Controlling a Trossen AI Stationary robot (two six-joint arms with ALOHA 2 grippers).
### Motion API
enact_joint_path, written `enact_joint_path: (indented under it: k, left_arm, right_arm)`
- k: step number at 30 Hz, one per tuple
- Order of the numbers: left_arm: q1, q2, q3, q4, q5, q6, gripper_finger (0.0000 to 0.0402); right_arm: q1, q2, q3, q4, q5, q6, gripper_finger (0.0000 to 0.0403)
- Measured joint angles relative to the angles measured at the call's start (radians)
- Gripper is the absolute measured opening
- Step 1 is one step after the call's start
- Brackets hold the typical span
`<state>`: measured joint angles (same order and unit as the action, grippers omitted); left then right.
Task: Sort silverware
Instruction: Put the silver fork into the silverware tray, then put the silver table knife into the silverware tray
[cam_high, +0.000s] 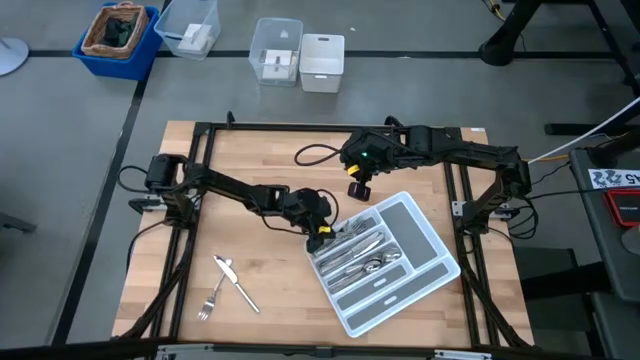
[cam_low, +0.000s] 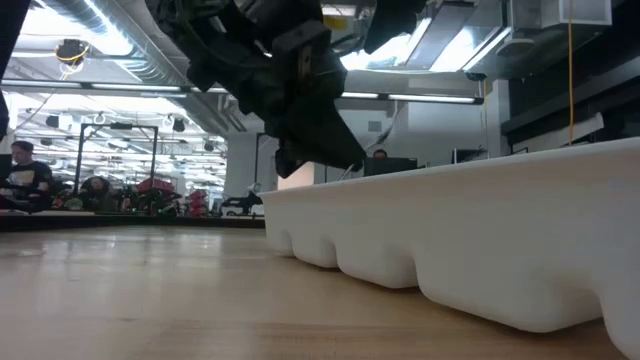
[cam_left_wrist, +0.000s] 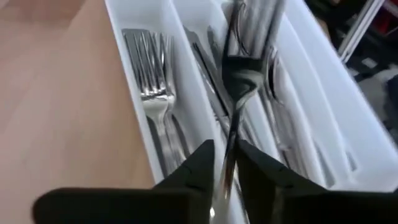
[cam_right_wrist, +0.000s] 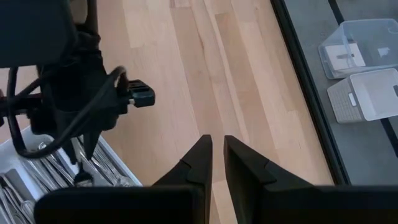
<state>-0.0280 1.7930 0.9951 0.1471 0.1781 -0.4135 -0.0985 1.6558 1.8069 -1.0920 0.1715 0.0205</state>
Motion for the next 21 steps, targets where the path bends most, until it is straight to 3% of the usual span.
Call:
enact_joint_path:
  k: [10,17,21]
  left_arm:
    - [0.024,-0.001,0.000,-0.002,0.029,-0.173,0.0139]
    - [0.019,-0.001,0.000,0.006,0.037,-0.614,0.0147]
    - [0.026,-0.001,0.000,0.058,0.124,-0.770,0.0147]
  right_arm:
    - [0.000,0.000,0.000,0.000,0.000,0.000,0.0046]
    - [0.000,0.000,0.000,0.001,0.000,0.000,0.0046]
    - [0.000,0.000,0.000,0.001,0.000,0.000,0.0046]
